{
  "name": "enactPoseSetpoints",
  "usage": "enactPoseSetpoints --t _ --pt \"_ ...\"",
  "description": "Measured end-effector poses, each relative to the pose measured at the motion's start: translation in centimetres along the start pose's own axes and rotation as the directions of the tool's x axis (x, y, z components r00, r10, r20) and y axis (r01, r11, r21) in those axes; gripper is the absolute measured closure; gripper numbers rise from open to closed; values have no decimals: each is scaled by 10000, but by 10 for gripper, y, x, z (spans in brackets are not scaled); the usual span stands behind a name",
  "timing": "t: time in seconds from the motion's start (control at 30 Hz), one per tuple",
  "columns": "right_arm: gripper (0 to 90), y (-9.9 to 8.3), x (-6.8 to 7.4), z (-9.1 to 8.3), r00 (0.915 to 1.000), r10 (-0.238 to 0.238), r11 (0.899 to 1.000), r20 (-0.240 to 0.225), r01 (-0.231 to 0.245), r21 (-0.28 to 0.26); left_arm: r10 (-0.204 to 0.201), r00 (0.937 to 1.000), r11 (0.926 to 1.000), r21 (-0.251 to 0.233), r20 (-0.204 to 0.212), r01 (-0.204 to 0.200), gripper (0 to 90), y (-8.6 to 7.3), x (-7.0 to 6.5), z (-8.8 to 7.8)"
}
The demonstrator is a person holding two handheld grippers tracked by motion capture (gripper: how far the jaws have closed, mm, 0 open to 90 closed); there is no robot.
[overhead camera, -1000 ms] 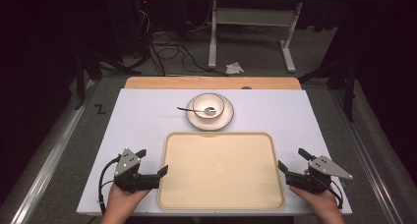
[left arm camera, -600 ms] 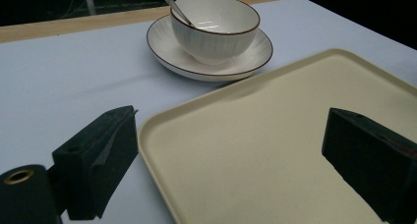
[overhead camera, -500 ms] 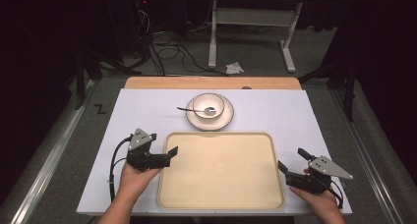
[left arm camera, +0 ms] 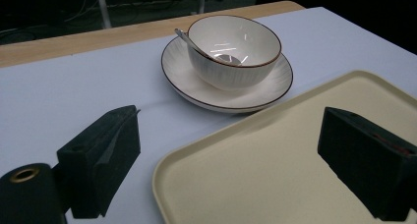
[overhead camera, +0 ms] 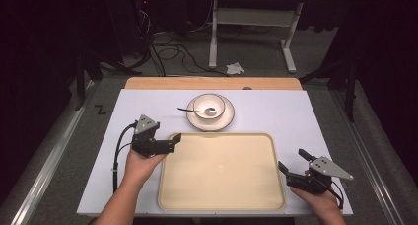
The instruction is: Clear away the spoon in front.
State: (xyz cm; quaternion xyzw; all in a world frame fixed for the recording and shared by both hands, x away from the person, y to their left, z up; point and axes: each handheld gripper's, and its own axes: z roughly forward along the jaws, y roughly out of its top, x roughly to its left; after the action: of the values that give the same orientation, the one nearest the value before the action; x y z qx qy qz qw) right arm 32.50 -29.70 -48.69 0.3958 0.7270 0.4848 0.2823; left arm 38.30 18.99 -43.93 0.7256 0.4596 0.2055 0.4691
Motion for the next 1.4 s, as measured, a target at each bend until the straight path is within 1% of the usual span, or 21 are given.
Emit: enactPoseSetpoints --t 0.17,0.2,0.23,0.3,0.5,0.57,0.67,0.7,0.77,0.9,1.0,1.03,1.23,1.27,1.3,1.33,1.37,1.4 --pt "134 0 0 0 10000 -63 10000 -18 63 -45 53 10000 9999 121 -81 -52 100 10 2 9" --pt "134 0 0 0 10000 -78 10000 -27 77 -58 110 9999 9998 160 -127 -108 104 13 2 13" --pt "134 0 0 0 10000 -78 10000 -27 77 -58 110 9999 9998 160 -127 -108 104 13 2 13" --pt "134 0 -1 0 10000 -88 9999 -45 88 -70 221 9995 9994 277 -216 -215 105 18 3 18" --pt "134 0 0 1 9999 -76 9999 -77 75 -95 76 9997 9996 261 -228 -70 116 33 6 32" --pt "134 0 0 1 9999 -115 9999 -68 115 -87 -108 9998 9996 243 -147 111 126 38 7 37" --pt "134 0 0 0 9999 -89 9999 -88 89 -101 -60 9998 9994 331 -202 66 131 43 8 44" --pt "135 0 0 0 9999 -100 9999 -77 99 -114 -157 9997 9993 340 -208 164 136 46 8 47" --pt "134 0 0 -1 10000 -56 9999 -52 56 -139 -118 9997 9992 385 -222 126 139 47 8 48" --pt "134 -1 -1 -1 10000 -4 9999 -80 3 -143 -205 9994 9987 465 -276 217 151 54 11 53" --pt "135 -1 -1 -1 10000 2 9999 -84 -3 -142 -241 9993 9983 519 -282 255 161 56 12 55" --pt "134 -1 -1 -1 9999 20 9999 -100 -21 -137 -322 9991 9977 588 -279 338 164 57 14 59" --pt "134 -1 -1 1 9999 -21 9999 -136 20 -127 -544 9979 9955 757 -352 569 200 58 20 66" --pt "135 -1 -1 1 9999 -42 9999 -163 40 -150 -639 9975 9947 789 -317 662 215 58 22 67" --pt "135 -1 -1 1 9999 -29 9999 -157 27 -126 -894 9957 9923 835 -245 912 230 57 25 69" --pt "135 -1 -1 1 9999 -23 9999 -162 21 -134 -1057 9942 9906 848 -219 1072 242 57 26 71" --pt "135 -1 -1 1 9998 -3 9999 -174 1 -143 -1057 9942 9906 848 -219 1072 254 57 26 71" --pt "135 -1 -1 1 9998 -3 9999 -174 1 -143 -1247 9920 9881 887 -190 1259 254 57 27 72"
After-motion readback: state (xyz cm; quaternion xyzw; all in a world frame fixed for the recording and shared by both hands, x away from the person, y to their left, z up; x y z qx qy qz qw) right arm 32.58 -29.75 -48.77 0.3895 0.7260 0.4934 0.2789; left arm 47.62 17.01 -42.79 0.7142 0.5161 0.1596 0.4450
